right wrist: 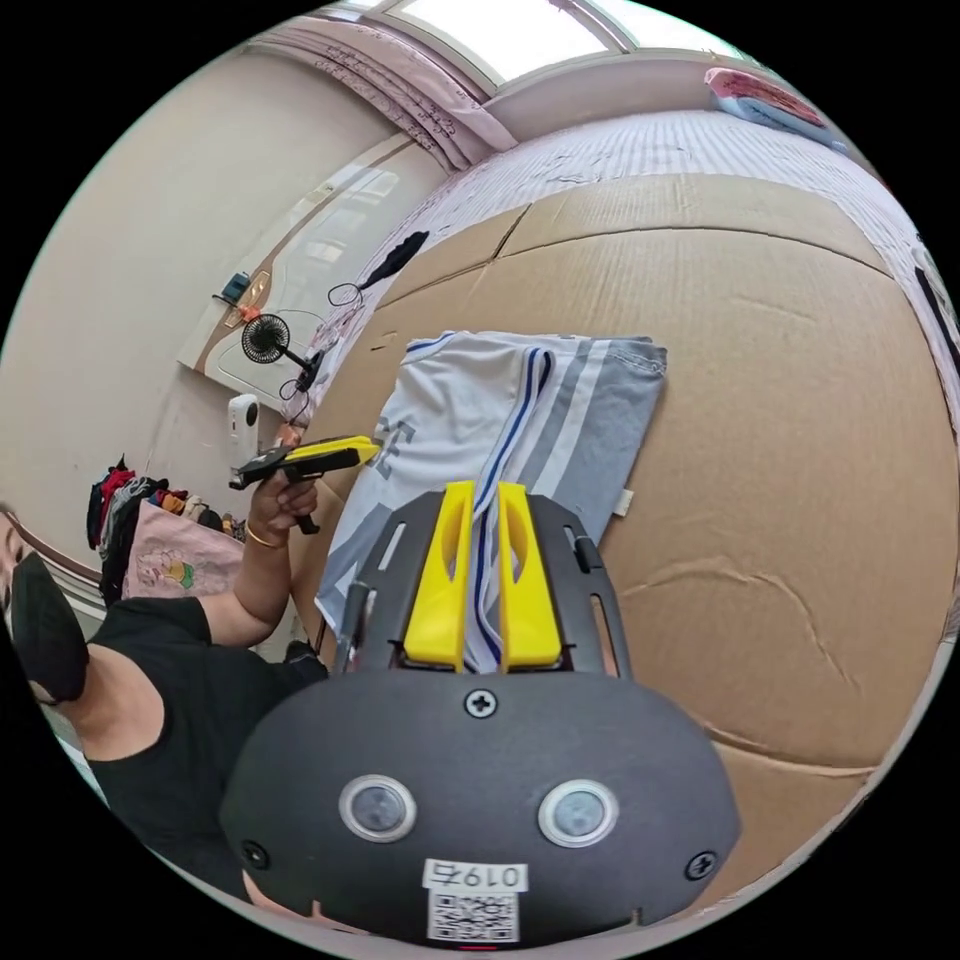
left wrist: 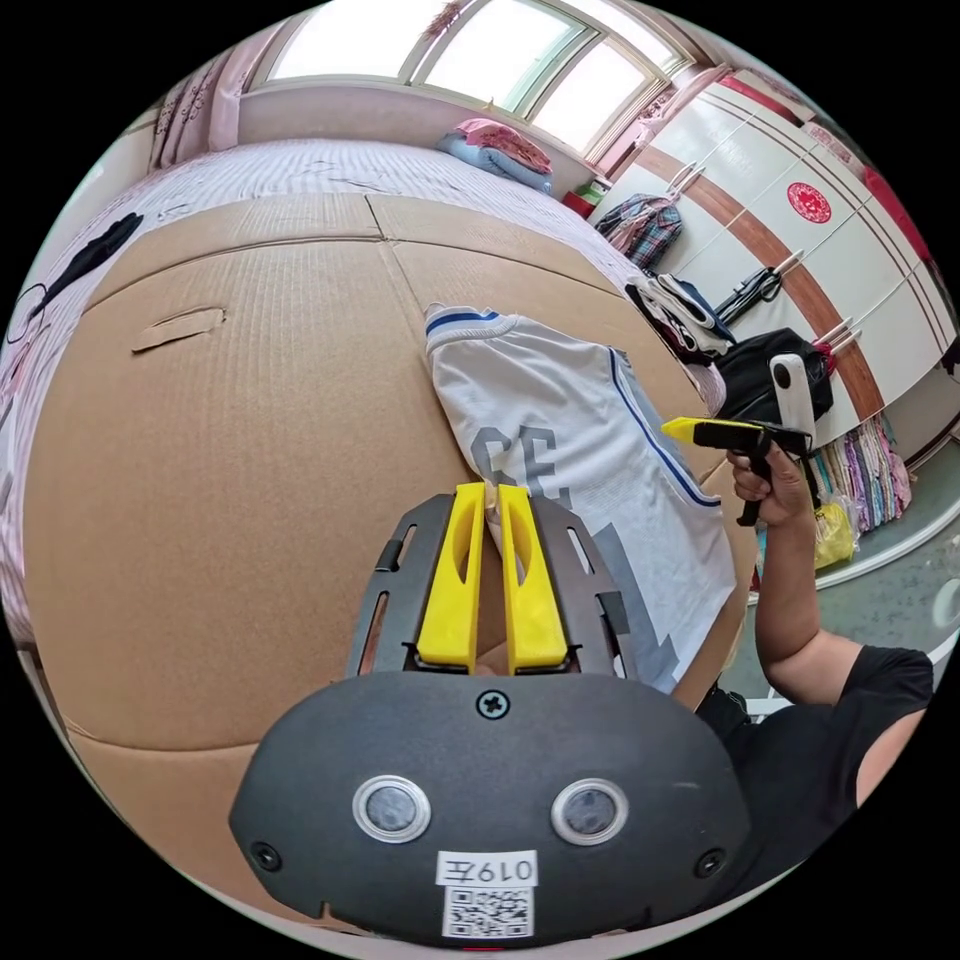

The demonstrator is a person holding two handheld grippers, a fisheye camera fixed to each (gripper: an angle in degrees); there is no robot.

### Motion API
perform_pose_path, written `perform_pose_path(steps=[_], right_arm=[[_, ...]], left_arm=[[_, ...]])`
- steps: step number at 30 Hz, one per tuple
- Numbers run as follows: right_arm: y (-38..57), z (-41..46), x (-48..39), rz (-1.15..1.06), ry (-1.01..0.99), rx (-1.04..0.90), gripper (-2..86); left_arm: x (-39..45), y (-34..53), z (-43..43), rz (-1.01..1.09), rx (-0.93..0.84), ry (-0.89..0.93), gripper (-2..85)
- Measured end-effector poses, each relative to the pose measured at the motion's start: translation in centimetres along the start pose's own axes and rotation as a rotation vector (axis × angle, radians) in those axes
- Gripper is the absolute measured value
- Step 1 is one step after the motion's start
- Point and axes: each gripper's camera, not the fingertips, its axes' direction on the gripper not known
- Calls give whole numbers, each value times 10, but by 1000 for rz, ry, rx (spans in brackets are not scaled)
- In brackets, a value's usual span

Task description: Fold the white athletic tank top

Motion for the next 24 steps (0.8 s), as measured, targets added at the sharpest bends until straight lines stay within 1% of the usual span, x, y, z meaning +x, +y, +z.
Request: perform_pose_path(steps=[6, 9, 11, 13, 18, 22, 24], right_arm=[[20, 25, -25, -74, 57, -85, 64], [23, 40, -29, -97, 107, -112, 31], [26, 44, -26, -92, 110, -94, 0], [28, 44, -21, -76, 108, -77, -6], [40, 56, -7, -32, 91, -86, -8], [55, 55, -6, -26, 49, -49, -2], [62, 50, -9, -31, 59, -19, 1]], left_arm=[[-4, -7, 15, 14, 0, -20, 19], [-7, -11, 21, 19, 2, -24, 18], [-8, -15, 26, 23, 2, -27, 17], [-8, -17, 29, 30, 4, -33, 17], [-11, -24, 38, 36, 11, -29, 15], [-13, -34, 42, 34, 4, -18, 12], [-15, -37, 41, 23, 16, -12, 11]])
